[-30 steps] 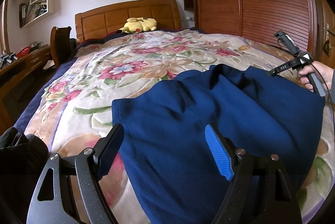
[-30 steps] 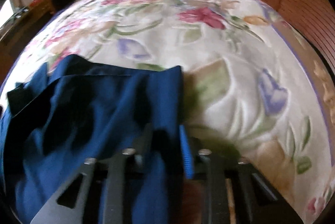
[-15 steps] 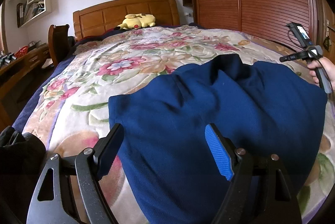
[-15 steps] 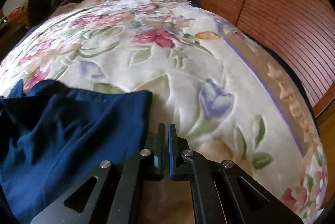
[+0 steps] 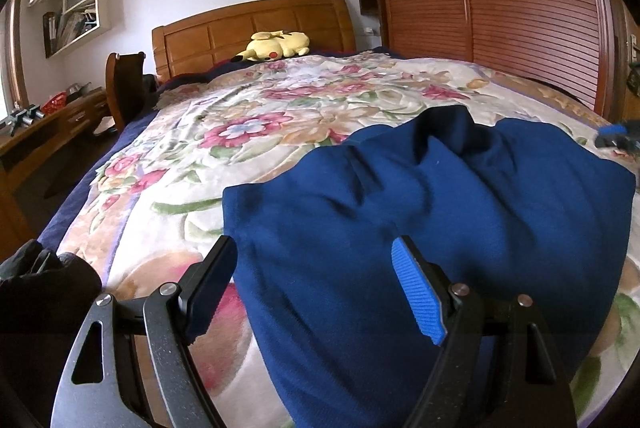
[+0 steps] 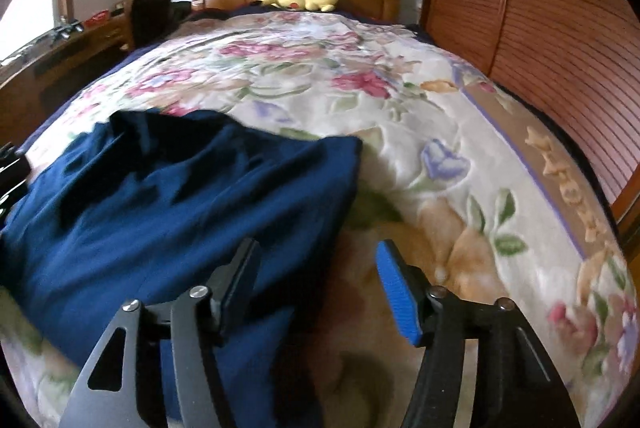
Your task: Fold large clothes
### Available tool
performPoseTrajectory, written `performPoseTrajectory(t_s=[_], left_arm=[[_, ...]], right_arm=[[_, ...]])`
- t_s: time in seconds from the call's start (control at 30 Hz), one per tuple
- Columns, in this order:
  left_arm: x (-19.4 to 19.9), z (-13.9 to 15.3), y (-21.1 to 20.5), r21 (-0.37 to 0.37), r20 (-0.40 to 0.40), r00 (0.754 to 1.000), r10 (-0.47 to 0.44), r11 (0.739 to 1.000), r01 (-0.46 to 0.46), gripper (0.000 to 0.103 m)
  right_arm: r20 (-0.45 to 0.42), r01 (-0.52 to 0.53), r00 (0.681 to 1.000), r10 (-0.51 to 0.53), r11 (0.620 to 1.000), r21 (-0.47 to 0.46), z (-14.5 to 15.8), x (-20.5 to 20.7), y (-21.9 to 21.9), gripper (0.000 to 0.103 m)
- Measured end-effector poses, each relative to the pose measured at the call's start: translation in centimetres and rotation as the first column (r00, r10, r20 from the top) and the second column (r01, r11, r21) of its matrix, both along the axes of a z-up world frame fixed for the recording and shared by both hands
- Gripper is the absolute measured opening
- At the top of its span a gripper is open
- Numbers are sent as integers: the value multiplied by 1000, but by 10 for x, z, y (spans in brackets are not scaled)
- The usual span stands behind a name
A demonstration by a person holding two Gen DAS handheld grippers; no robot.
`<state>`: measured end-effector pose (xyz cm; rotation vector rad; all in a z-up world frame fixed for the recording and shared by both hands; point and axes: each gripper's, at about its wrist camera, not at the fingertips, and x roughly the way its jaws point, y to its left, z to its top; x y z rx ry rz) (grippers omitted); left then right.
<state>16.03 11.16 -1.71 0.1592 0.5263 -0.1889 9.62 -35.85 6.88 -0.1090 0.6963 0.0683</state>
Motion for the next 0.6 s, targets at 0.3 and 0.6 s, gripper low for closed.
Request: performPoseTrajectory(t_s=[0.3, 0.6], left_arm=[[-18, 15, 2, 53, -15, 999, 35, 998, -34, 80], [-73, 12, 24, 11, -111, 992, 53, 999, -53, 80]], right_arm=[[-23, -38, 999, 40, 996, 86, -21, -30, -20, 70], [18, -93, 996, 91, 988, 121, -13, -65, -22, 78]])
